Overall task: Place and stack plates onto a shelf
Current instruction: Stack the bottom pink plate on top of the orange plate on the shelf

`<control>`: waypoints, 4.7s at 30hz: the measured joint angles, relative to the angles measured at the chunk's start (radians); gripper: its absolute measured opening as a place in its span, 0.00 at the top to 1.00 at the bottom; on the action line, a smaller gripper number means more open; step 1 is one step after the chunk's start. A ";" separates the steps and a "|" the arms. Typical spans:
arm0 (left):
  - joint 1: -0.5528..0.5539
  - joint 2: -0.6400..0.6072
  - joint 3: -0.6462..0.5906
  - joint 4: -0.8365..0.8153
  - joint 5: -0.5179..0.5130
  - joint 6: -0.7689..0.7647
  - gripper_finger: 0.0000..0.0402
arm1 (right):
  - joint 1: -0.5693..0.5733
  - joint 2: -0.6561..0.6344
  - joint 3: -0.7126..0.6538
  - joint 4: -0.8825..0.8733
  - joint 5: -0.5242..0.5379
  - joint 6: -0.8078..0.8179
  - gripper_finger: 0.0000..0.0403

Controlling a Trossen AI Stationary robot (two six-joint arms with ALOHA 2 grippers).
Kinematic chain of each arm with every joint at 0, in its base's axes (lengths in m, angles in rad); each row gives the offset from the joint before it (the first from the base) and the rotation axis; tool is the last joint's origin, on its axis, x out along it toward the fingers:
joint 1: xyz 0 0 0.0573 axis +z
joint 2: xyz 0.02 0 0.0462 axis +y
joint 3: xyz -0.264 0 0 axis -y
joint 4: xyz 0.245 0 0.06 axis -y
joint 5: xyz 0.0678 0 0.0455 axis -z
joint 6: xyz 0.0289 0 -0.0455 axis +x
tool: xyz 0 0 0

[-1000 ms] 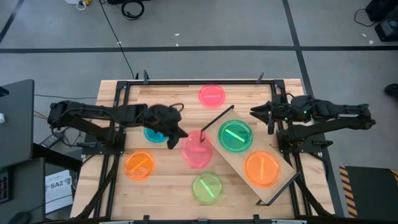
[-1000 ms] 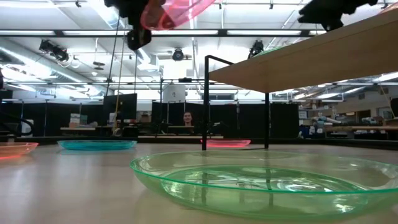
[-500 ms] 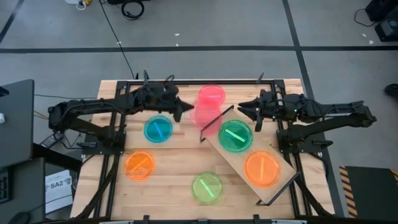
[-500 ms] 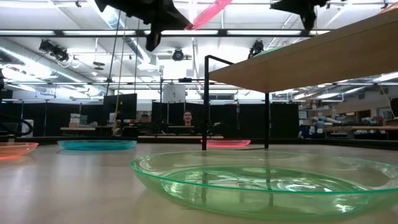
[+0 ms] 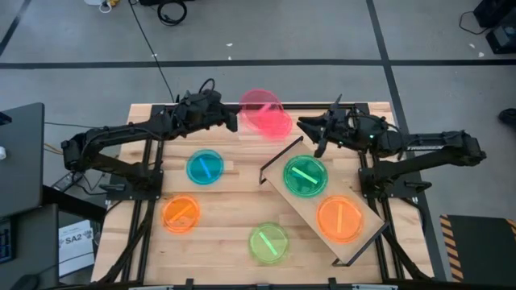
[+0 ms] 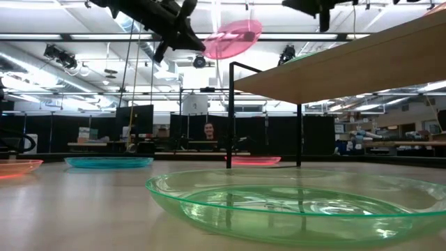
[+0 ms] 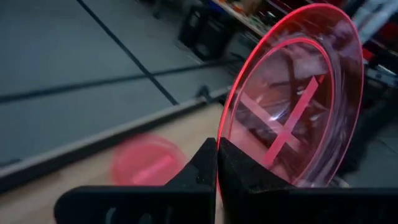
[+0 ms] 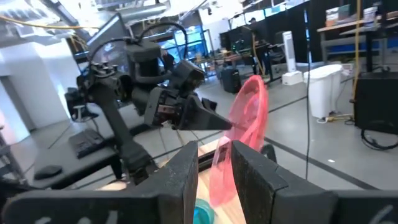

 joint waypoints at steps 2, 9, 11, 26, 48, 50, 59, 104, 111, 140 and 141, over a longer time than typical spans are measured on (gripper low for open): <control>0.000 0.000 0.000 0.016 -0.040 0.023 0.98 | -0.017 0.030 0.000 0.022 0.000 0.000 0.75; -0.023 0.000 0.000 0.099 -0.064 0.118 0.98 | -0.063 0.131 0.000 0.139 0.000 -0.168 0.75; -0.034 0.000 0.000 0.115 -0.080 0.135 0.98 | -0.070 0.157 0.000 0.171 0.000 -0.222 0.75; -0.092 0.000 0.000 0.118 -0.142 0.211 0.98 | -0.077 0.217 0.000 0.228 0.113 -0.299 0.75; -0.095 0.000 0.000 0.118 -0.141 0.200 0.98 | -0.083 0.218 0.000 0.226 0.120 -0.298 0.98; -0.095 0.000 0.000 0.117 -0.139 0.195 0.98 | -0.084 0.218 0.000 0.226 0.119 -0.298 0.99; -0.095 0.000 0.000 0.112 -0.086 0.209 0.93 | -0.084 0.218 0.000 0.228 0.132 -0.296 0.99; -0.095 0.001 0.000 -0.005 -0.034 0.226 0.60 | -0.165 -0.338 0.000 -0.407 -0.330 0.374 0.99; -0.095 0.001 0.000 -0.032 -0.034 0.226 0.60 | -0.165 -0.375 0.000 -0.639 -0.689 0.675 0.99; -0.095 0.001 0.000 -0.095 -0.034 0.226 0.60 | 0.073 -0.343 0.109 -1.312 -0.832 0.925 0.99; -0.095 0.001 0.000 -0.095 -0.034 0.226 0.60 | 0.090 -0.333 0.138 -1.348 -0.800 0.925 0.99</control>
